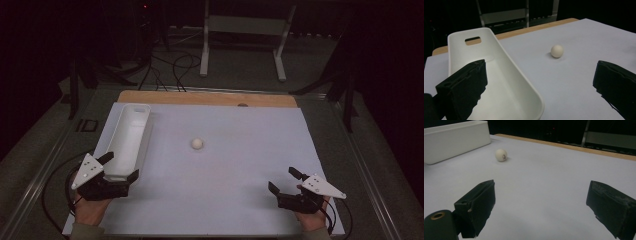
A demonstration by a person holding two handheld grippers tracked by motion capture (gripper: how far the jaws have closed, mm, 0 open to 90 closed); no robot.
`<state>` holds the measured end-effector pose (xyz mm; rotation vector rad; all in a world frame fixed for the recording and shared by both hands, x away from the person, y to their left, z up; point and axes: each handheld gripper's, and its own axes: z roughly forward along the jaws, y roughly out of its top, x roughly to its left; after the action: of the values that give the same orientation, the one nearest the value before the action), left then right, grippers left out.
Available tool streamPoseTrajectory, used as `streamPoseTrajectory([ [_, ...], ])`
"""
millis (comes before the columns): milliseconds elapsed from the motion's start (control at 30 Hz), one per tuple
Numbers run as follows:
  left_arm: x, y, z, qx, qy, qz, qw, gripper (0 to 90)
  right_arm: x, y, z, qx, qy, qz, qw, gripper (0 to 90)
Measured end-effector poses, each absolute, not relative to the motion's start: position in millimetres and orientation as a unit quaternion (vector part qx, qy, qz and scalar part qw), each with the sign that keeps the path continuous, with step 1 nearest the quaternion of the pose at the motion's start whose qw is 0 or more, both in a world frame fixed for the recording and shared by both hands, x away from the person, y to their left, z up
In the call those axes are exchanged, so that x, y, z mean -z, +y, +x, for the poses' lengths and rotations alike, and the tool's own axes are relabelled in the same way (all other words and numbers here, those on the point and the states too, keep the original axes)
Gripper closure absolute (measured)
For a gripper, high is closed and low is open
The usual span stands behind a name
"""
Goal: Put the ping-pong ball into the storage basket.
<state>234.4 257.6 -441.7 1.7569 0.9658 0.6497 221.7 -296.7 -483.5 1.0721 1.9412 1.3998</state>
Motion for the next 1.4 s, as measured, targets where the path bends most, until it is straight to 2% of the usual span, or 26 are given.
streamPoseTrajectory([
  [633,412,240,249,-0.26,0.386,0.745,0.477,0.0,488,-296,223,-0.502,0.722,0.4,0.258,7.6],
  [1400,399,191,276,-0.23,0.352,0.79,0.446,0.0,489,-297,223,-0.502,0.721,0.404,0.255,7.6],
])
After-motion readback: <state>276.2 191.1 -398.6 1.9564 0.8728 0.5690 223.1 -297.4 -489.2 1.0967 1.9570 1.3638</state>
